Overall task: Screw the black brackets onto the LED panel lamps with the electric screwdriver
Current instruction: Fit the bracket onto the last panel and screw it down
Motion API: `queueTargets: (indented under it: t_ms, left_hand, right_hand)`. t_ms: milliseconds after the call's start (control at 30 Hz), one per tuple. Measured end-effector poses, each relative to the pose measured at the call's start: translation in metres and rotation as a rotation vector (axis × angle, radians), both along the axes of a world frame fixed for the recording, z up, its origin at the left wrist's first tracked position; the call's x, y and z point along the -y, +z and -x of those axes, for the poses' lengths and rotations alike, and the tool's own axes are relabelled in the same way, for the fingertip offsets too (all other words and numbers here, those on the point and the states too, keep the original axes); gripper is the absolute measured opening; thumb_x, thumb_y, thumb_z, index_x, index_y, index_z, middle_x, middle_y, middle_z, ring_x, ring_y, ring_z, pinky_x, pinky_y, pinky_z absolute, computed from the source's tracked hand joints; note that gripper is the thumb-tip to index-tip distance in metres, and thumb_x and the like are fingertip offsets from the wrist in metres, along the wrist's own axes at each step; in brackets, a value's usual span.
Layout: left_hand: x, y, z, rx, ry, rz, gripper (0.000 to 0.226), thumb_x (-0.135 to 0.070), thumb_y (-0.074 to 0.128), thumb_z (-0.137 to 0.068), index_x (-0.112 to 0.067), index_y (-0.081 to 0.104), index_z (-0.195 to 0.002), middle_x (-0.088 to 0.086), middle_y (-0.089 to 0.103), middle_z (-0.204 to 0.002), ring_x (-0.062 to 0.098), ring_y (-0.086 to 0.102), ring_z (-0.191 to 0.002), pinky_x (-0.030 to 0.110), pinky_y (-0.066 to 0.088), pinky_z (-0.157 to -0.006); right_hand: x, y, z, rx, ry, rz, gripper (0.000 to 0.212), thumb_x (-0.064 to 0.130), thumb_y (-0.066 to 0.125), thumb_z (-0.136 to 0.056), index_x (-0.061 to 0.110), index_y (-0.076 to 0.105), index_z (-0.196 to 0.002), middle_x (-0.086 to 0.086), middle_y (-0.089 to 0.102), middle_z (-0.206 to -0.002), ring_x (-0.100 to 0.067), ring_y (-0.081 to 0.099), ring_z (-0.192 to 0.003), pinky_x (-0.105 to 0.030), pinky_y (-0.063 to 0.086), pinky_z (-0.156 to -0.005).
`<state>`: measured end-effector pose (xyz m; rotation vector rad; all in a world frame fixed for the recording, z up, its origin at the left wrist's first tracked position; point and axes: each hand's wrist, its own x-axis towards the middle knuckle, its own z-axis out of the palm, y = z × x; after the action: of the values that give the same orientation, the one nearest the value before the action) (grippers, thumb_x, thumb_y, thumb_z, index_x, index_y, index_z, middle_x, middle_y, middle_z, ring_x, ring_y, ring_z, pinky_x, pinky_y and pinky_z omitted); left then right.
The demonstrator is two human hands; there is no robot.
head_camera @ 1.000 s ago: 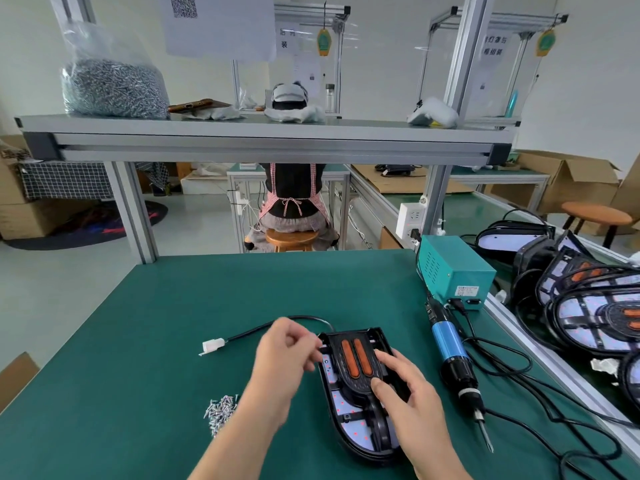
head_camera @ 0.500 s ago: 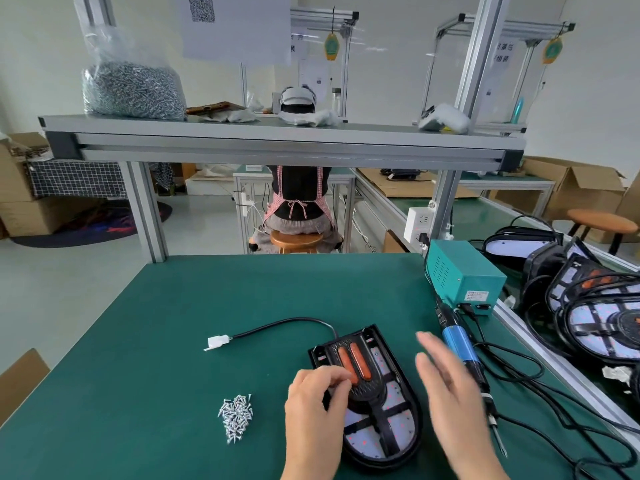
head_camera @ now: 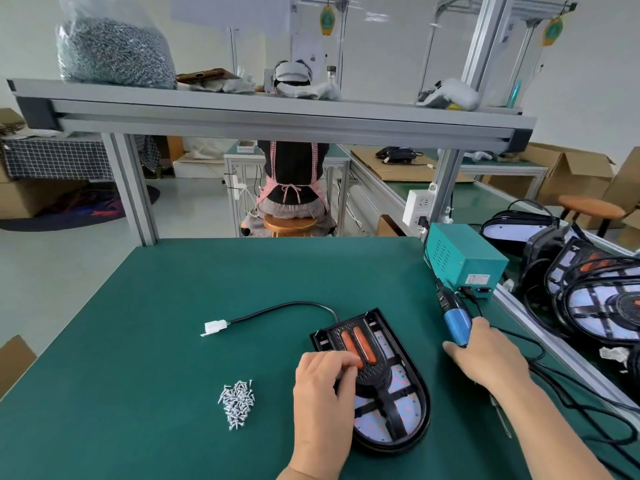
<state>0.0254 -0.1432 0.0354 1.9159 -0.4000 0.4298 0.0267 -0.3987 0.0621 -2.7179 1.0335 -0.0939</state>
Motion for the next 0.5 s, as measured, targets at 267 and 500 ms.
queueTargets:
  t_ms: [267,500]
  left_hand:
    - [0.001,-0.002,-0.005,0.019,0.034,0.018,0.033,-0.004,0.071,-0.089,-0.036,0.065,-0.084,-0.03,0.059,-0.103,0.004,0.051,-0.097,0.017,0.042,-0.082]
    - [0.003,-0.001,-0.005,-0.003,0.039,0.03,0.039,-0.009,0.069,-0.092,-0.045,0.057,-0.08,-0.028,0.059,-0.102,0.006,0.051,-0.096,0.017,0.041,-0.082]
  right_hand:
    - [0.007,0.007,-0.004,0.453,-0.088,-0.981,0.028,0.014,0.068,-0.085,0.003,0.05,-0.103,-0.012,0.059,-0.072,-0.024,0.054,-0.056,-0.03,0.043,-0.053]
    - [-0.055,0.053,0.003,1.063,0.115,-1.715,0.027,0.012,0.066,-0.079,0.008,0.066,-0.106,-0.003,0.055,-0.067,-0.014,0.054,-0.055,-0.022,0.051,-0.05]
